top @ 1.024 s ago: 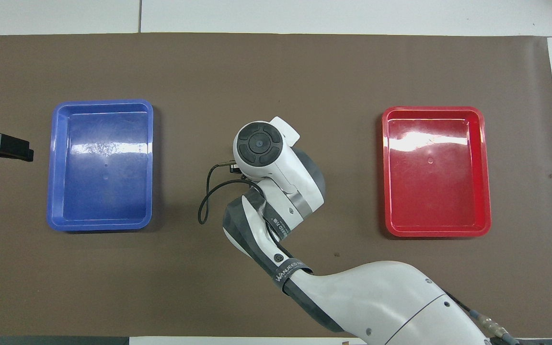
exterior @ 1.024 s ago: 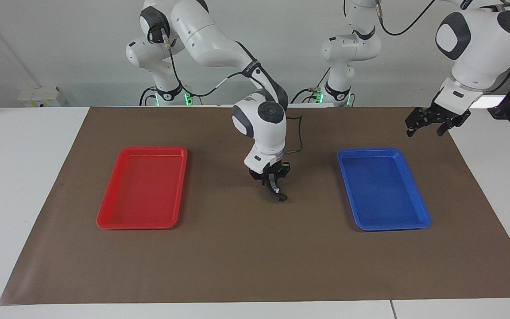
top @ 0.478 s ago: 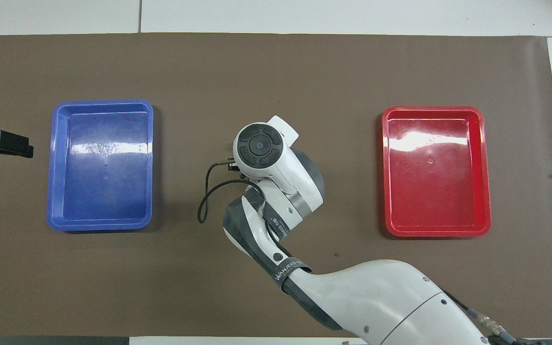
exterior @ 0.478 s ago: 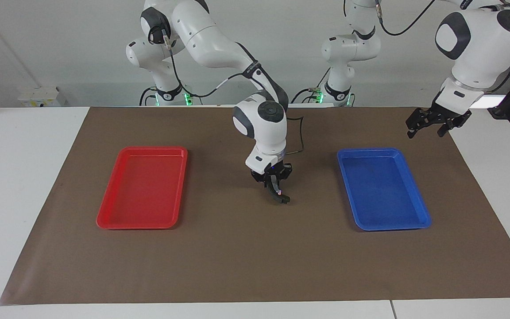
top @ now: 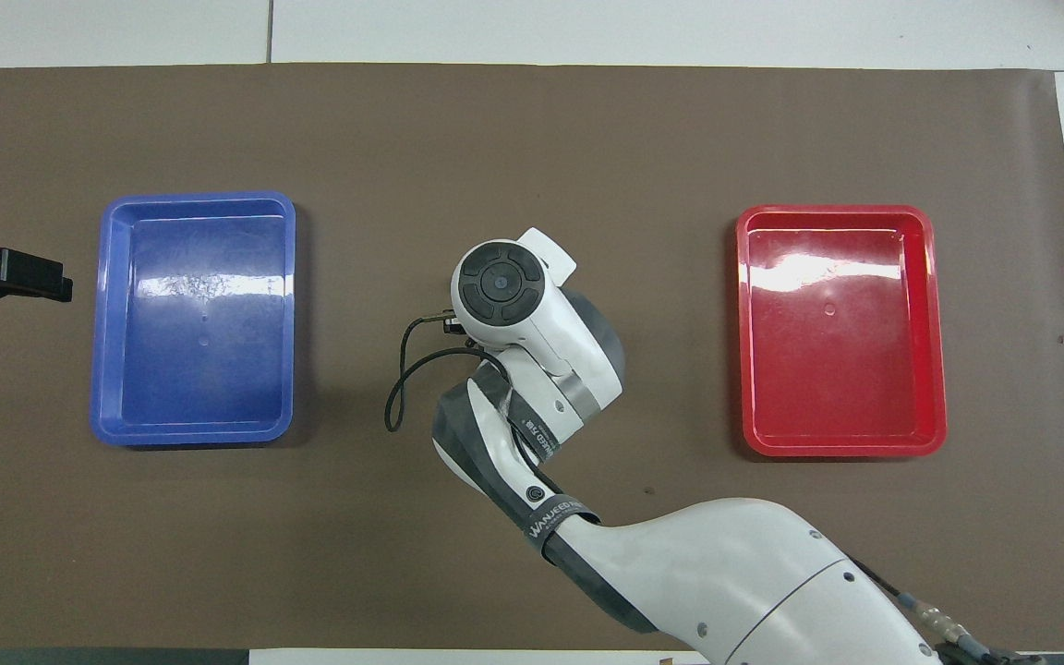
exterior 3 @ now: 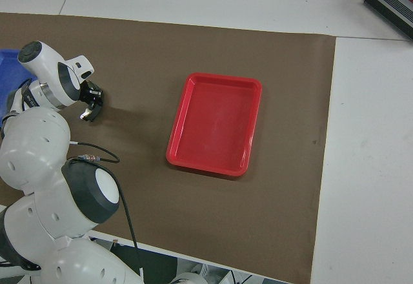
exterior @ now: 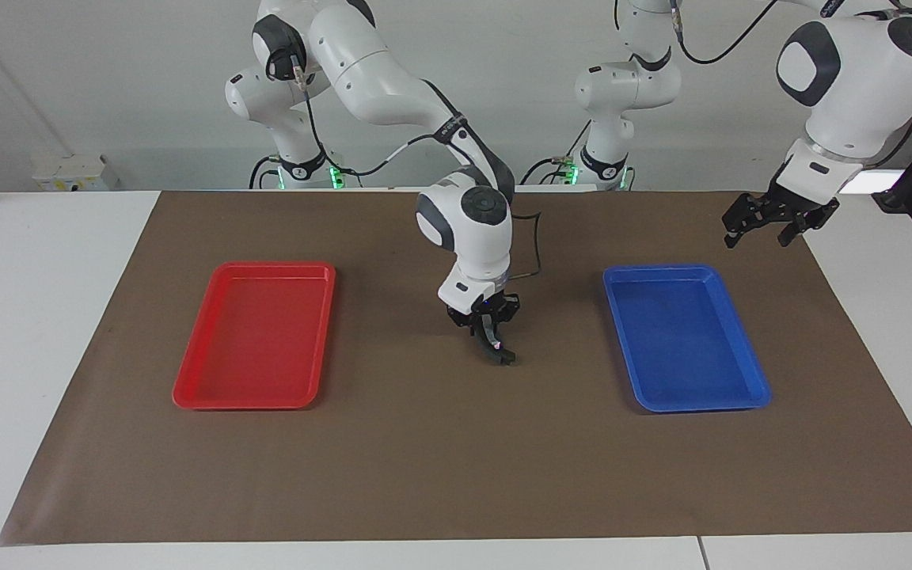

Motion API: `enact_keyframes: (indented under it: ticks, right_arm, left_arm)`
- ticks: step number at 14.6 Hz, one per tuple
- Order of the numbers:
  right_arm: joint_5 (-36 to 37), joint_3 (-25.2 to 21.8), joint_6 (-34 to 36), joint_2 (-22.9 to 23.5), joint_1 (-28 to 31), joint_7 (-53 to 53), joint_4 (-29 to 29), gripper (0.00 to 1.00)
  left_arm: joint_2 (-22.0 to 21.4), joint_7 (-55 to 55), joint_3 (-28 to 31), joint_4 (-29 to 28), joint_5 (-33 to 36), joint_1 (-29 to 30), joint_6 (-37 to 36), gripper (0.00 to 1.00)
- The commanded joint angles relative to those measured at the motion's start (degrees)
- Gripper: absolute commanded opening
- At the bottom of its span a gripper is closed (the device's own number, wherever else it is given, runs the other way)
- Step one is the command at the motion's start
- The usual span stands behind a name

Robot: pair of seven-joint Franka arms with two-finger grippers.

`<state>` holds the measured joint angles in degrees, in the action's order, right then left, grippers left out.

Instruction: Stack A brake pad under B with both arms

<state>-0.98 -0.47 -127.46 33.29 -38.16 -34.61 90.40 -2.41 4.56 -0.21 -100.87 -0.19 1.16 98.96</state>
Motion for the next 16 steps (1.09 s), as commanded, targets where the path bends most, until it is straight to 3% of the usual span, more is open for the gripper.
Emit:
enact_keyframes:
  ticks: [1,2,3,4,9,12,16]
  right_arm:
    - [0.72,-0.06,-0.95,-0.77,-0.24,-1.86,1.27,0.08]
    - [0.72,-0.06,-0.95,-0.86,-0.24,-1.86,1.35,0.20]
    - [0.72,-0.06,-0.95,-0.86,-0.16,-1.86,1.44,0.46]
    - [0.72,-0.06,-1.47,-0.95,-0.24,-1.95,1.88,0.98]
    - [0.72,-0.41,-1.39,-1.56,-0.25,-2.04,2.06,1.00]
    - [1.85,-1.89,0.62,-6.29,1.50,-2.48,2.23,1.00]
    - [4.49,-2.43,4.92,-13.85,8.61,-1.87,2.76,1.00]
  left_arm:
    - [-1.01,-0.69,0.04,-1.17,-0.68,-0.02,0.36,0.99]
    - [-1.01,-0.69,0.04,-1.17,-0.68,0.15,0.27,0.99]
    - [-1.01,-0.69,0.04,-1.17,-0.68,0.42,0.27,0.99]
    - [-1.01,-0.69,0.12,-1.17,-0.68,0.51,0.19,0.99]
    - [-1.01,-0.69,0.12,-1.17,-0.68,0.51,0.19,0.99]
    - [-1.01,-0.69,0.12,-1.17,-0.68,0.59,0.19,0.99]
    - [-1.01,-0.69,0.12,-1.17,-0.68,0.59,0.19,0.99]
